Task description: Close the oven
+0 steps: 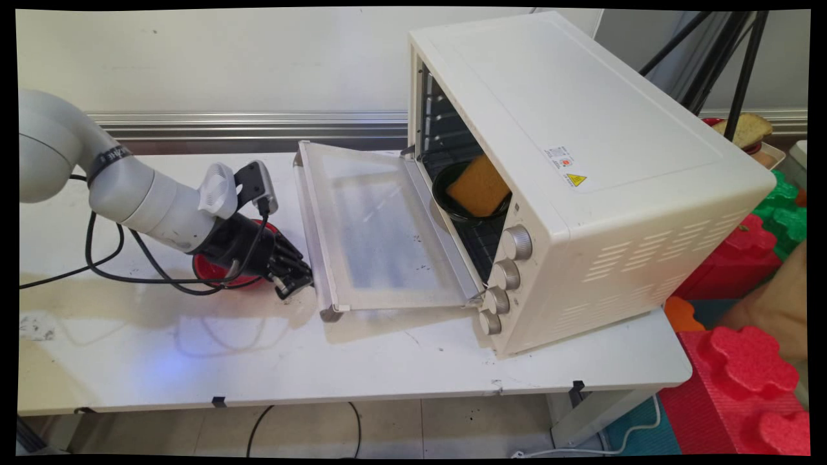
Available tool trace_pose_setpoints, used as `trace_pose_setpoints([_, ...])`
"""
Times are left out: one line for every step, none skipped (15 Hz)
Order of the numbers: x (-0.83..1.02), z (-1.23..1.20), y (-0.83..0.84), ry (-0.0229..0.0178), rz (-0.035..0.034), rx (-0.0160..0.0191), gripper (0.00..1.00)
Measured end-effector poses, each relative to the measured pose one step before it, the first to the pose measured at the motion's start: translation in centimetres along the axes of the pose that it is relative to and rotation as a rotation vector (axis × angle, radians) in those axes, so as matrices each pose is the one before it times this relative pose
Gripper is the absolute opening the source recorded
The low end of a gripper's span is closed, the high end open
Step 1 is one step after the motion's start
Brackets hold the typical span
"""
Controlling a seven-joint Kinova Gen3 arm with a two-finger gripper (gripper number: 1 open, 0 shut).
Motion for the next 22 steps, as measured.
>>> trace_pose_setpoints([0.274,-0.099,0.014,0.01132,-0.00467,0.00663,0.00])
trace_pose_setpoints([0.200,-0.166,-0.003,0.00899,-0.00336,0.00555,0.00])
trace_pose_setpoints([0.182,-0.206,-0.001,0.00915,-0.00343,0.00536,0.00])
trace_pose_setpoints([0.180,-0.325,-0.009,0.01015,-0.00347,0.00685,0.00])
trace_pose_setpoints([0.238,-0.227,-0.023,0.00833,-0.00064,0.00426,0.00])
trace_pose_setpoints([0.418,-0.348,-0.070,0.01269,0.00024,0.00579,0.00])
trace_pose_setpoints([0.410,-0.335,-0.061,0.01222,0.00164,0.00485,0.00])
trace_pose_setpoints([0.409,-0.375,-0.080,0.01294,0.00122,0.00518,0.00])
trace_pose_setpoints([0.579,-0.398,-0.124,0.01546,0.00264,0.00547,0.00])
trace_pose_setpoints([0.520,-0.327,-0.131,0.01329,0.00229,0.00499,0.00])
trace_pose_setpoints([0.449,-0.108,-0.119,0.00826,0.00337,0.00135,0.00])
trace_pose_setpoints([0.505,-0.291,-0.149,0.01248,0.00184,0.00484,0.00])
trace_pose_setpoints([0.362,-0.162,-0.098,0.00822,0.00104,0.00296,0.00])
trace_pose_setpoints([0.549,-0.256,-0.158,0.01356,0.00187,0.00461,0.00])
trace_pose_setpoints([0.564,-0.342,-0.192,0.01555,0.00017,0.00661,0.00])
trace_pose_setpoints([0.751,-0.152,-0.211,0.01614,0.00301,0.00377,0.00])
trace_pose_setpoints([0.576,-0.162,-0.195,0.01346,0.00227,0.00445,0.00])
trace_pose_setpoints([0.398,-0.077,-0.147,0.00879,0.00155,0.00244,0.00])
trace_pose_setpoints([0.624,-0.161,-0.242,0.01482,0.00208,0.00515,0.00])
trace_pose_setpoints([0.468,-0.175,-0.214,0.01216,0.00113,0.00559,0.00])
trace_pose_setpoints([0.578,-0.098,-0.266,0.01295,0.00248,0.00485,0.00])
trace_pose_setpoints([0.436,-0.097,-0.230,0.01028,0.00161,0.00429,0.00])
